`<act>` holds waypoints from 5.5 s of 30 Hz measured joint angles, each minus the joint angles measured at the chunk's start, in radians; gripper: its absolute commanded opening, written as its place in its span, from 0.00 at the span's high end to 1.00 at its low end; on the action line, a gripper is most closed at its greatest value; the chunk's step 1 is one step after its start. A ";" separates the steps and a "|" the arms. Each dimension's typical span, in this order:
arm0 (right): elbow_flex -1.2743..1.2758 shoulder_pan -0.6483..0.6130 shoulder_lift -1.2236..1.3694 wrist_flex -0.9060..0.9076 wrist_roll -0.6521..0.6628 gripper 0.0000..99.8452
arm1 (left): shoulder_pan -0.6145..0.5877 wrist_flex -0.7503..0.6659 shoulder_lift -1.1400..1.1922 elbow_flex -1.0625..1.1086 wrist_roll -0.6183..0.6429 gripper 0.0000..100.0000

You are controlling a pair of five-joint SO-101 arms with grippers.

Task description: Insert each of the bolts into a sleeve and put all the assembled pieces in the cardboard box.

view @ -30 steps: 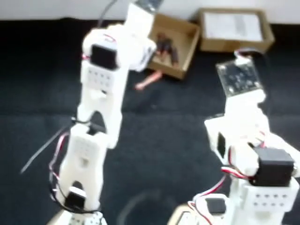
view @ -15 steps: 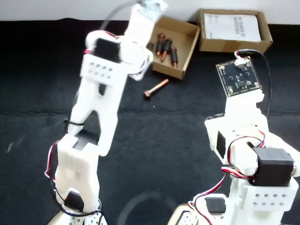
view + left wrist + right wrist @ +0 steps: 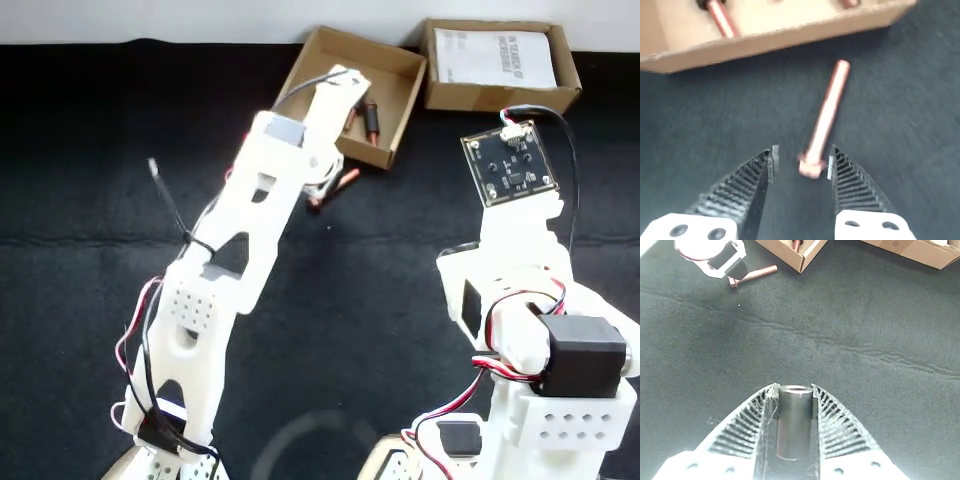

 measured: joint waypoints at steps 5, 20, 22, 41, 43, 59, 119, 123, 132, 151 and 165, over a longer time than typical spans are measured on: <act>0.000 0.000 0.000 0.000 0.000 0.99 | 0.005 -0.181 0.091 0.000 0.000 0.83; 0.002 0.000 0.000 0.005 0.002 0.99 | 0.097 -0.276 0.376 -0.345 0.002 0.83; 0.002 0.000 0.000 0.005 0.002 0.99 | 0.097 -0.276 0.407 -0.385 0.002 0.87; 0.002 0.000 0.000 0.005 0.002 0.99 | 0.043 0.051 0.427 -0.726 0.000 0.99; 0.002 0.000 0.000 0.005 0.002 0.99 | 0.046 0.094 0.427 -0.776 0.000 0.99; 0.002 0.000 0.000 0.005 0.002 0.99 | 0.081 0.253 0.427 -0.733 -0.114 0.76; 0.066 0.025 0.000 -0.009 0.003 0.99 | 0.031 -0.046 0.445 -0.509 -0.440 0.89; 0.066 0.025 0.000 -0.009 0.023 0.99 | 0.031 -0.048 0.446 -0.516 -0.442 0.91; 0.066 0.028 0.000 -0.009 0.029 0.99 | 0.046 0.021 0.448 -0.514 -0.655 0.99; 0.066 0.028 0.000 -0.009 0.029 0.99 | 0.041 0.480 0.371 -0.509 -0.970 0.99; 0.066 0.043 0.000 -0.009 0.029 0.99 | 0.057 0.118 0.348 -0.500 -0.522 0.99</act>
